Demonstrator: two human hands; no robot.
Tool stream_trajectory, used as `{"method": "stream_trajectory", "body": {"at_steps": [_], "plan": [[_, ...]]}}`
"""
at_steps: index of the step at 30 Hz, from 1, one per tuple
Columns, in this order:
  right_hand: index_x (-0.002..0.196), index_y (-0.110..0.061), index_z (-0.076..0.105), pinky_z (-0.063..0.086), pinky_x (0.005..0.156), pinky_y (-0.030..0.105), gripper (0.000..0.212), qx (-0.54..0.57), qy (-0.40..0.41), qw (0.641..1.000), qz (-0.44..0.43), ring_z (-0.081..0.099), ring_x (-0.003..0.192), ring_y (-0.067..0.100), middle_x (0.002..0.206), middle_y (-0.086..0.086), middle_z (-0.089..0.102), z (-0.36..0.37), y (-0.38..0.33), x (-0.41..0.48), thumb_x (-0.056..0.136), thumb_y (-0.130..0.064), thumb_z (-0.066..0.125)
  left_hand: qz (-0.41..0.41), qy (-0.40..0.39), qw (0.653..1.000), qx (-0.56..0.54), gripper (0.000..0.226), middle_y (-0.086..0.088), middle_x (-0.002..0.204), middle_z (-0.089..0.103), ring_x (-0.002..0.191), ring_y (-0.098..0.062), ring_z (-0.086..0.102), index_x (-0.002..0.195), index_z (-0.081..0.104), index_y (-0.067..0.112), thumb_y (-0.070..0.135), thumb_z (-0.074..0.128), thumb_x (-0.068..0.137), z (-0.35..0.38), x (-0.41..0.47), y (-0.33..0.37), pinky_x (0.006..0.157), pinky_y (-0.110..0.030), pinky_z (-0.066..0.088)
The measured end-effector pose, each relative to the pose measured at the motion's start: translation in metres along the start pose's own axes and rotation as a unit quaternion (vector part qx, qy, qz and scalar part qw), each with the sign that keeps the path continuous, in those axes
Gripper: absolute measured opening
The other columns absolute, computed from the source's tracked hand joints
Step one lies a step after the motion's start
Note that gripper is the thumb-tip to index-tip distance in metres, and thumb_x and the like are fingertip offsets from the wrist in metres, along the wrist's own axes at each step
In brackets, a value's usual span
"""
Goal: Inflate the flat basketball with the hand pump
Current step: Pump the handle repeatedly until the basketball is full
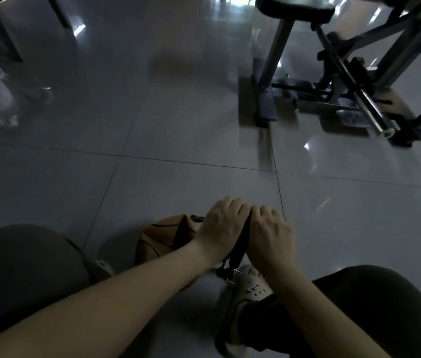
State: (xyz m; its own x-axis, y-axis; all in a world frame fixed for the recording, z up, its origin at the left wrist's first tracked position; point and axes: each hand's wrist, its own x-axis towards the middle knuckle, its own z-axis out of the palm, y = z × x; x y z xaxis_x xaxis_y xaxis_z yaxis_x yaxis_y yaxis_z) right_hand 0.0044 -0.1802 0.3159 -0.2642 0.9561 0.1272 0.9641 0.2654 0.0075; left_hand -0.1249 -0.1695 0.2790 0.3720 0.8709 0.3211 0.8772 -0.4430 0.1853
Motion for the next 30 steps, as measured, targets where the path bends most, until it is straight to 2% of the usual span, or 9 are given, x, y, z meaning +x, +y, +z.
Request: {"method": "stream_trajectory", "body": {"at_steps": [5,11,14,16,20,22,25,28,30], "plan": [[0.102,-0.02,0.048,0.043,0.069,0.031,0.01,0.0,-0.122,0.992,-0.024,0.05,0.08,0.019,0.094,0.002,0.053,0.03,0.001,-0.004,0.095,-0.025,0.043,-0.023,-0.045,0.998,0.032,0.013,-0.004,0.092,0.051,0.082,-0.022,0.045,0.1,0.049,0.016,0.019,0.053,0.087,0.054,-0.018,-0.001,0.072,-0.036,0.039],[0.117,-0.016,0.046,0.045,0.081,0.034,0.03,0.002,-0.266,0.964,-0.013,0.055,0.099,0.024,0.113,0.006,0.055,0.056,0.005,-0.006,0.093,-0.031,0.054,-0.019,-0.11,0.993,0.032,0.024,-0.004,0.096,0.053,0.084,-0.022,0.048,0.107,0.056,0.017,0.03,0.057,0.087,0.08,-0.032,0.005,0.072,-0.035,0.044],[0.121,-0.014,0.045,0.044,0.08,0.032,0.035,-0.011,-0.279,0.96,-0.012,0.054,0.103,0.023,0.116,0.006,0.054,0.059,0.009,-0.008,0.094,-0.033,0.057,-0.036,-0.138,0.989,0.027,0.027,-0.006,0.096,0.053,0.085,-0.024,0.047,0.107,0.052,0.017,0.033,0.054,0.086,0.083,-0.03,0.011,0.075,-0.038,0.045],[0.121,-0.014,0.047,0.042,0.076,0.031,0.029,-0.019,-0.261,0.965,-0.016,0.056,0.104,0.023,0.117,0.005,0.055,0.054,0.008,-0.008,0.096,-0.029,0.053,-0.038,-0.164,0.985,0.029,0.027,-0.005,0.097,0.055,0.087,-0.024,0.049,0.108,0.054,0.018,0.033,0.049,0.086,0.076,-0.026,0.012,0.076,-0.037,0.044],[0.109,-0.017,0.059,0.055,0.08,0.036,0.019,0.049,-0.289,0.956,0.024,0.065,0.095,0.023,0.11,0.003,0.063,0.035,0.0,-0.007,0.091,-0.021,0.061,0.02,-0.23,0.969,0.085,0.03,-0.006,0.114,0.058,0.104,-0.026,0.052,0.12,0.05,0.017,0.022,0.031,0.097,0.046,-0.019,0.005,0.095,-0.04,0.037],[0.099,-0.02,0.058,0.056,0.076,0.038,0.011,0.076,-0.25,0.964,0.037,0.065,0.086,0.024,0.102,0.002,0.063,0.018,0.001,-0.006,0.089,-0.024,0.062,0.059,-0.206,0.973,0.083,0.032,-0.004,0.112,0.058,0.102,-0.026,0.053,0.118,0.05,0.017,0.019,0.027,0.095,0.022,-0.009,0.003,0.096,-0.04,0.035],[0.093,-0.021,0.052,0.052,0.064,0.034,0.007,0.069,-0.11,0.991,0.029,0.059,0.071,0.021,0.091,0.0,0.058,-0.011,0.012,0.001,0.091,-0.027,0.056,0.08,-0.106,0.99,0.041,0.047,-0.001,0.096,0.06,0.085,-0.023,0.055,0.106,0.057,0.018,0.023,0.016,0.082,-0.028,0.01,0.003,0.085,-0.038,0.039],[0.091,-0.021,0.05,0.051,0.063,0.033,0.011,0.042,-0.002,0.999,-0.019,0.054,0.068,0.017,0.084,-0.003,0.055,-0.041,0.018,0.013,0.091,-0.03,0.057,0.074,-0.016,0.997,0.0,0.025,-0.001,0.089,0.062,0.079,-0.023,0.055,0.101,0.059,0.018,0.019,0.04,0.084,-0.063,0.027,0.0,0.083,-0.037,0.039],[0.092,-0.021,0.051,0.053,0.067,0.037,0.011,0.036,0.011,0.999,-0.039,0.054,0.07,0.017,0.083,-0.003,0.055,-0.051,0.02,0.024,0.092,-0.031,0.056,0.072,0.014,0.997,0.007,0.02,0.0,0.09,0.062,0.08,-0.021,0.054,0.102,0.058,0.018,0.019,0.049,0.084,-0.073,0.033,-0.003,0.086,-0.037,0.039]]}}
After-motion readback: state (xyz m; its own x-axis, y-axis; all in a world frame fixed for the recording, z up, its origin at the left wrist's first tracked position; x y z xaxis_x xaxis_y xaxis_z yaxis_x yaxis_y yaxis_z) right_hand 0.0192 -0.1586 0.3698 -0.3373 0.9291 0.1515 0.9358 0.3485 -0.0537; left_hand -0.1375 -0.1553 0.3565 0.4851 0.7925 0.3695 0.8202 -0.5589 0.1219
